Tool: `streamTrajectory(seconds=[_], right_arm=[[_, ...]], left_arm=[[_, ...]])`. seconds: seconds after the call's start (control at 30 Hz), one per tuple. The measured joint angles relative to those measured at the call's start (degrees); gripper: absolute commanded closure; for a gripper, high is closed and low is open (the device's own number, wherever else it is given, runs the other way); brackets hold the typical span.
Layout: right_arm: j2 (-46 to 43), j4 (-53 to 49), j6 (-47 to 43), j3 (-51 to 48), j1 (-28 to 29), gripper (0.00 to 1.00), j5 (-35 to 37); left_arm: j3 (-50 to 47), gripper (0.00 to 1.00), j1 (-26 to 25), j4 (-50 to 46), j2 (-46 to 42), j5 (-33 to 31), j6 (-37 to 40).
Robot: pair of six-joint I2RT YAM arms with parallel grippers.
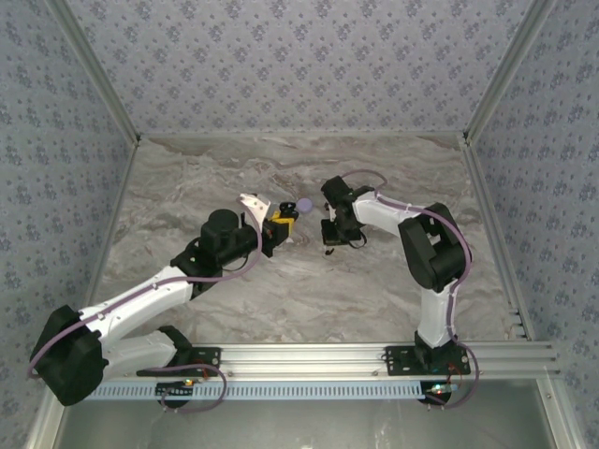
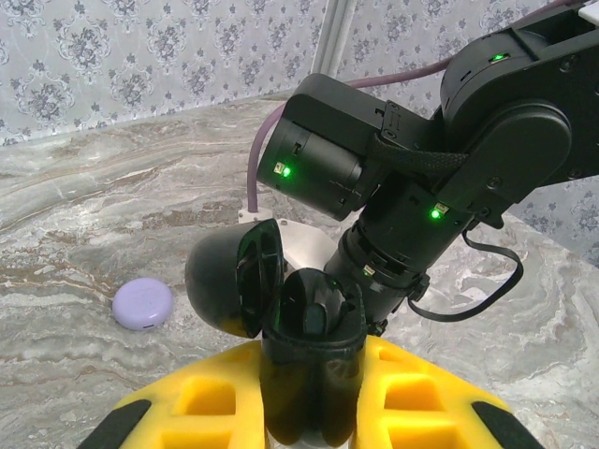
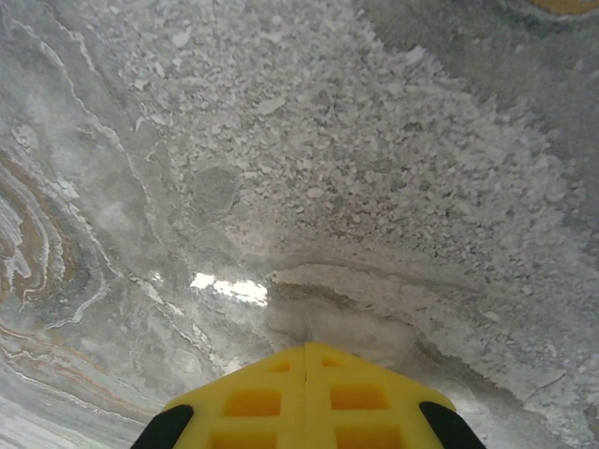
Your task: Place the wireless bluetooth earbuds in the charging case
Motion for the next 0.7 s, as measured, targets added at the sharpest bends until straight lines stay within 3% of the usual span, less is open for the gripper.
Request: streamTrajectory(seconds=[0.7], right_arm=[[-2.0, -0.7, -0.9, -2.8, 3.0, 0.91, 2.1]], left_arm=[[0.0, 0.83, 0.0, 0.0, 0.0, 0.0, 0.0]])
